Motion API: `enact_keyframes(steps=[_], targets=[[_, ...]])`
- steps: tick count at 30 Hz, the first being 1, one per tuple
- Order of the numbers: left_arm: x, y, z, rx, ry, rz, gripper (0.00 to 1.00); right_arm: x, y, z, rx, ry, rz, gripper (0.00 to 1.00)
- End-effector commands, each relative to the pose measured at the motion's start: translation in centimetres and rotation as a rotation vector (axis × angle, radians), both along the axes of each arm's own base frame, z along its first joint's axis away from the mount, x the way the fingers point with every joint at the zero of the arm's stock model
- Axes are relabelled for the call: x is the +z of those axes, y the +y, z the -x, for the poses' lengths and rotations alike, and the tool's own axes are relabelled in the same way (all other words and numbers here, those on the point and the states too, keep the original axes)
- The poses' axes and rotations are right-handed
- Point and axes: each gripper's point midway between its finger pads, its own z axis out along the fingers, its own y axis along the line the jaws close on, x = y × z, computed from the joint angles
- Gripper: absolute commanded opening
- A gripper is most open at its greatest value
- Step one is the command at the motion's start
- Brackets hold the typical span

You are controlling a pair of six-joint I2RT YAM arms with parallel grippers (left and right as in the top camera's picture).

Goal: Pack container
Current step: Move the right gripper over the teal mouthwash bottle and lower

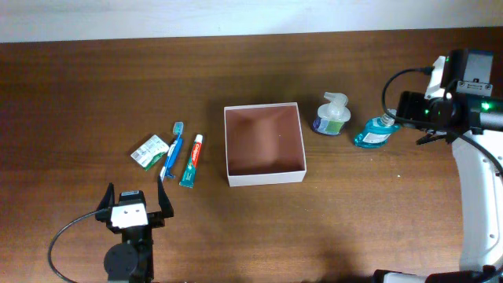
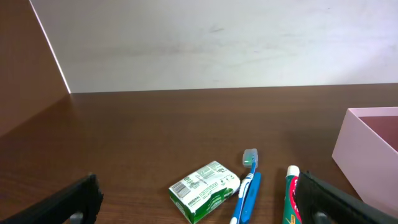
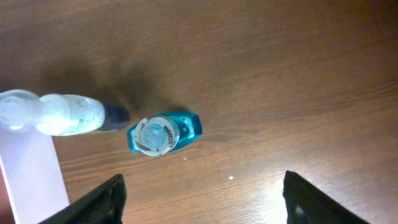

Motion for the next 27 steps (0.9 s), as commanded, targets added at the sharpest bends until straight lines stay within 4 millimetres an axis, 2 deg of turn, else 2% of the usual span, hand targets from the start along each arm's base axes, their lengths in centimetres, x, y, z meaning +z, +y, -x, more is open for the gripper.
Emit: enact_keyframes(steps=[1, 6, 12, 20, 27], targets=[[-0.1, 0.2, 0.0, 0.005, -0.001, -0.019, 0.99, -0.5, 1.3, -0.3, 0.146, 0.006, -0.013, 0.72], [-0.1, 0.2, 0.0, 0.005, -0.001, -0.019, 1.0, -1.7, 1.4, -0.4, 0.152, 0.048, -0.026, 0.64], [-0.1, 0.2, 0.0, 0.005, -0.001, -0.019, 0.99, -3.4, 1.5, -1.2, 0.158, 0.083, -0.046, 0.62], [-0.1, 0.2, 0.0, 0.005, -0.001, -0.019, 0.99, -4.5, 1.2, -2.5, 0.161, 0.083, -0.047, 0.61], [-0.1, 0.2, 0.0, 0.005, -0.001, -0.019, 0.99, -5.8, 3.3, -3.3, 0.288, 0.084, -0.132, 0.61]])
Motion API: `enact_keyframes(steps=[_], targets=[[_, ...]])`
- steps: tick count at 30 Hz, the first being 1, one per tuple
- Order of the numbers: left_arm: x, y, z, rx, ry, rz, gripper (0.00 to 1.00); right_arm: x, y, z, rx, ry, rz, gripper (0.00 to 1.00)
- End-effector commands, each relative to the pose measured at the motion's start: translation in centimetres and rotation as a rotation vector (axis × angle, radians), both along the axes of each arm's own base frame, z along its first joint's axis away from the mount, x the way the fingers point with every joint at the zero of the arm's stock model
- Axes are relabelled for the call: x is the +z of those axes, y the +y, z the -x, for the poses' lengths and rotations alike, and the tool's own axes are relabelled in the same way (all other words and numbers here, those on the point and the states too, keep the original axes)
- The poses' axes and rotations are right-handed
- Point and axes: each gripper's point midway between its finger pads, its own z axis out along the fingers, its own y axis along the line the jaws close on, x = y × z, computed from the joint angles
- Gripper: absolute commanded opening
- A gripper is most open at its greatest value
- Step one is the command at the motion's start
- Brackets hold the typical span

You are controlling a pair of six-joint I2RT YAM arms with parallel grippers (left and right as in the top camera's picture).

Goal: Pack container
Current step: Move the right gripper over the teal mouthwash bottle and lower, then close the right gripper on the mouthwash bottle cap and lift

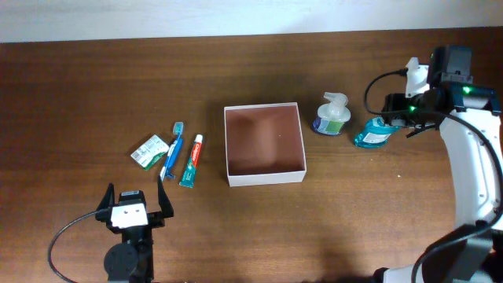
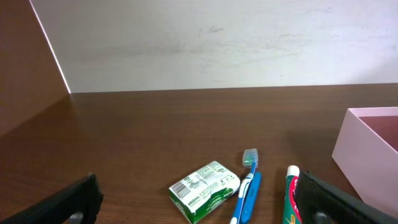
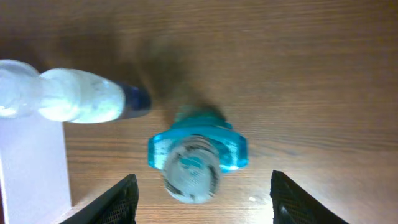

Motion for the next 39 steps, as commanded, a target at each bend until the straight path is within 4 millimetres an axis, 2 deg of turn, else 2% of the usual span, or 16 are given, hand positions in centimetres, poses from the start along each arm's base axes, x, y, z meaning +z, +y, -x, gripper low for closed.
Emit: enact_keyframes(steps=[1, 25, 39], targets=[[-0.1, 0.2, 0.0, 0.005, -0.001, -0.019, 0.99, -0.8, 1.1, -0.6, 0.061, -0.004, -0.054, 0.61], [-0.1, 0.2, 0.0, 0.005, -0.001, -0.019, 0.99, -3.5, 0.7, -2.0, 0.088, 0.028, -0.044, 0.58], [-0.1, 0.2, 0.0, 0.005, -0.001, -0.019, 0.99, -3.7, 0.7, -2.1, 0.088, 0.032, -0.045, 0.39]])
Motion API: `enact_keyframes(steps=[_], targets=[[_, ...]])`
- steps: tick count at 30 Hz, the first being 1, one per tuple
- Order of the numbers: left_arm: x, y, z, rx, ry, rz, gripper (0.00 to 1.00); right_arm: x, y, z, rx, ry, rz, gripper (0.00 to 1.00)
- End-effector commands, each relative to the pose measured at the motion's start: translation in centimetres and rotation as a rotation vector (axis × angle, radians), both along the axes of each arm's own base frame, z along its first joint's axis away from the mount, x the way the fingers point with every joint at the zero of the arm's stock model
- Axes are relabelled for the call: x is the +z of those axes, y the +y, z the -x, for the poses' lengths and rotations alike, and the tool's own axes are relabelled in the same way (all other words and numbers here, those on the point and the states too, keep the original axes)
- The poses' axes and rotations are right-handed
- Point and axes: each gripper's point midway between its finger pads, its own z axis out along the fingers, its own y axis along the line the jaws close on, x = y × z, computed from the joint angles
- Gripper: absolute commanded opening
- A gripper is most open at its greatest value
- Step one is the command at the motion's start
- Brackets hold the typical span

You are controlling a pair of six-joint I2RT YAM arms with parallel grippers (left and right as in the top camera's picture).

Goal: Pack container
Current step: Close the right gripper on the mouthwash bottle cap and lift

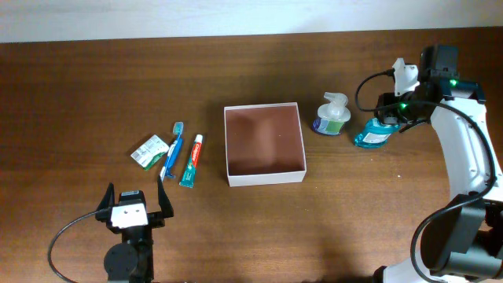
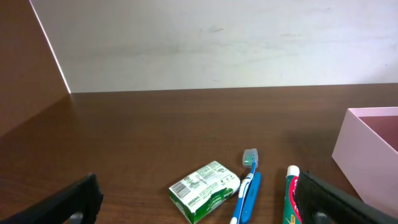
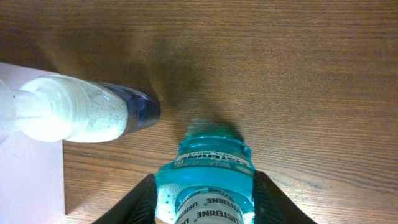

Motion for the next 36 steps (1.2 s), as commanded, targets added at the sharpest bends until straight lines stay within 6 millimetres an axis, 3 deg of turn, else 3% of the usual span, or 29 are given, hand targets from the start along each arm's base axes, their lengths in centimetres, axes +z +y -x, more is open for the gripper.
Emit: enact_keyframes(steps=[1, 8, 20, 32, 36], targets=[[-0.1, 0.2, 0.0, 0.005, -0.001, -0.019, 0.99, -0.7, 0.1, 0.0, 0.006, 0.013, -0.013, 0.37], [-0.1, 0.2, 0.0, 0.005, -0.001, -0.019, 0.99, -0.7, 0.1, 0.0, 0.006, 0.014, -0.012, 0.27], [-0.1, 0.2, 0.0, 0.005, -0.001, -0.019, 0.99, 0.1, 0.1, -0.2, 0.006, 0.0, -0.009, 0.26], [-0.1, 0.2, 0.0, 0.005, -0.001, -0.019, 0.99, 6.2, 0.3, 0.1, -0.036, -0.046, -0.024, 0.22], [-0.1, 0.2, 0.0, 0.005, -0.001, -0.019, 0.99, 8.4, 2.1, 0.4, -0.016, -0.05, -0.034, 0.21]])
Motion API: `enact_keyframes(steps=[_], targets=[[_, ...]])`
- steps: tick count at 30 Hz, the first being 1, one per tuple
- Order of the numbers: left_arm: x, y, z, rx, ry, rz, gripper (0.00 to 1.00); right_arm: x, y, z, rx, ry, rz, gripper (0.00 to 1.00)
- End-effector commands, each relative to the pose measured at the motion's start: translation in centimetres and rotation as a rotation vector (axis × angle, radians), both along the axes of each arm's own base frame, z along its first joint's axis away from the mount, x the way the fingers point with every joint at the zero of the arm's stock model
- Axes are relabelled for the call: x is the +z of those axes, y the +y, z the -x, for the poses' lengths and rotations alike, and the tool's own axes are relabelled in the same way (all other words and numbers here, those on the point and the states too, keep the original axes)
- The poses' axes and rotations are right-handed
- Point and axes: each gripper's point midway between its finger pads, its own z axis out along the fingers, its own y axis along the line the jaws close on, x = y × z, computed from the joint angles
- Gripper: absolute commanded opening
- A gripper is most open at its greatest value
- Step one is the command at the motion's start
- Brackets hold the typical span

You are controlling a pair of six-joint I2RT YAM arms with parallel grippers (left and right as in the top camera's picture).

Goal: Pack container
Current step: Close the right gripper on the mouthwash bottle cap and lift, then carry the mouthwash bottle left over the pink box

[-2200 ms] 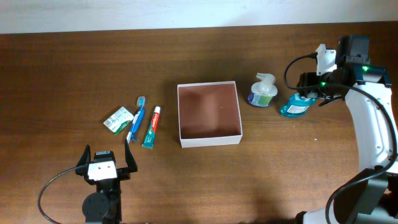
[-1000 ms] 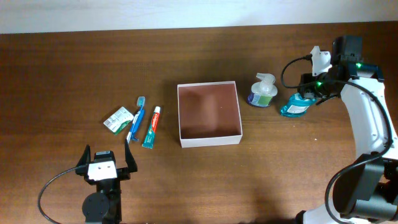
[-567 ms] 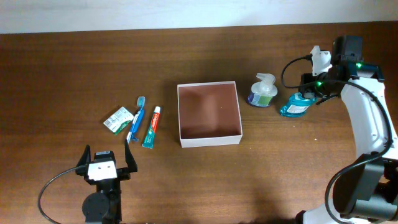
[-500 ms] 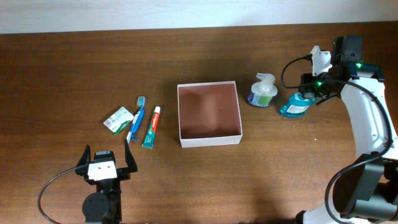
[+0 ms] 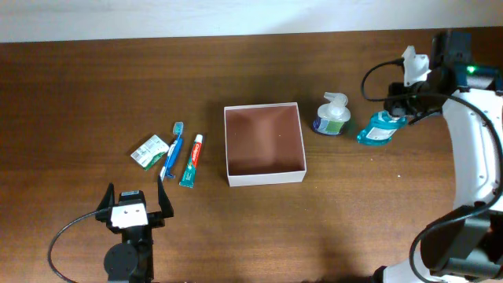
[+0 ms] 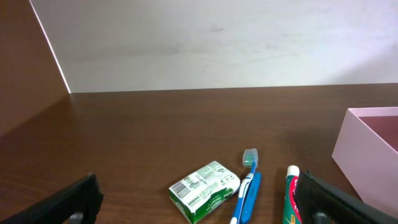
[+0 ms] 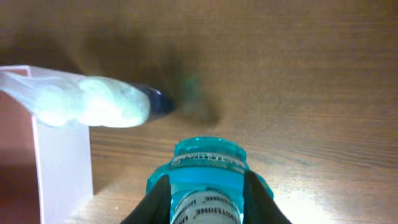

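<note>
A white box with a brown inside sits mid-table. My right gripper is shut on the neck of a blue mouthwash bottle, which hangs a little above the wood to the box's right. Beside it stands a clear pump bottle. Left of the box lie a green soap box, a blue toothbrush and a toothpaste tube. My left gripper stands open near the front edge, nothing between its fingers.
A pale wall runs along the far edge of the brown table. The box's pink corner shows at the right of the left wrist view.
My right gripper, shut on the mouthwash bottle, has risen and carried it slightly up and toward the far side. The left arm has not moved.
My right gripper was open well above the mouthwash bottle. Then it hung lower over the cap, then its fingers stood around the bottle's neck. Now the bottle is held clear of the table. The left arm stayed still throughout.
</note>
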Motion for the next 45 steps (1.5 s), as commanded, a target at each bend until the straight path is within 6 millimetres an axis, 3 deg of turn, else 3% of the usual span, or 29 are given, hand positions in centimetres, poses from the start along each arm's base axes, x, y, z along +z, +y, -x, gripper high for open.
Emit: enact_keyframes(steps=[1, 6, 7, 13, 14, 21, 27, 45], targets=[[-0.1, 0.2, 0.0, 0.005, -0.001, -0.019, 0.99, 3.8, 2.5, -0.4, 0.033, -0.074, -0.017, 0.21], [-0.1, 0.2, 0.0, 0.005, -0.001, -0.019, 0.99, 5.8, 6.7, -0.4, 0.136, -0.102, -0.019, 0.21], [-0.1, 0.2, 0.0, 0.005, -0.001, -0.019, 0.99, 6.6, 8.7, -0.4, 0.173, -0.114, -0.025, 0.2], [-0.1, 0.2, 0.0, 0.005, -0.001, -0.019, 0.99, 7.8, 13.8, -0.3, 0.262, -0.156, -0.051, 0.21], [-0.1, 0.2, 0.0, 0.005, -0.001, -0.019, 0.99, 8.1, 15.4, -0.3, 0.302, -0.175, -0.055, 0.21], [-0.1, 0.2, 0.0, 0.005, -0.001, -0.019, 0.99, 9.9, 20.7, -1.3, 0.38, -0.293, -0.096, 0.2], [-0.1, 0.2, 0.0, 0.005, -0.001, -0.019, 0.99, 10.7, 22.2, -2.5, 0.381, -0.375, -0.04, 0.2], [-0.1, 0.2, 0.0, 0.005, -0.001, -0.019, 0.99, 6.8, 24.5, -4.6, 0.208, -0.306, -0.057, 0.2]])
